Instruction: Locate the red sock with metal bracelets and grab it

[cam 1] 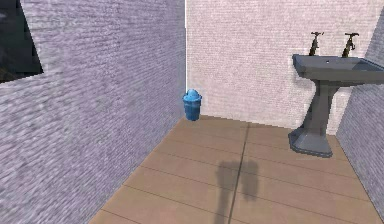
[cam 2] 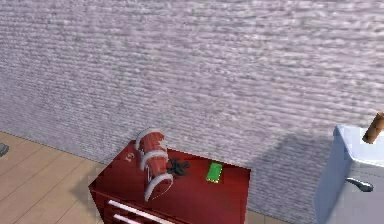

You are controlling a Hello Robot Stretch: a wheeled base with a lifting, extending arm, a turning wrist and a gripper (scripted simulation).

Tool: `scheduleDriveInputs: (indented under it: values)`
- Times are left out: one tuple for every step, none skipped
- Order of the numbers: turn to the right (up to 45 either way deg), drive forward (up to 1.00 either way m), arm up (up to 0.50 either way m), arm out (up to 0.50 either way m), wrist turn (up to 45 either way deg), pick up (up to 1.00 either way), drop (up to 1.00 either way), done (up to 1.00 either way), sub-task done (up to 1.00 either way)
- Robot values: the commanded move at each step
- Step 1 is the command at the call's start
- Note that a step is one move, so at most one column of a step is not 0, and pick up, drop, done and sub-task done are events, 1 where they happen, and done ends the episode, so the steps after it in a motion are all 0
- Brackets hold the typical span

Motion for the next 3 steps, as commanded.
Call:
scheduleDriveInputs:
  values:
    - [0.0,0.00,0.00,0.50,0.0,0.00,0.00,0.00,0.00]
    - [0.0,0.00,0.00,0.00,45.0,0.00,0.00,0.00,0.00]
    - [0.0,0.00,0.00,0.00,45.0,0.00,0.00,0.00,0.00]
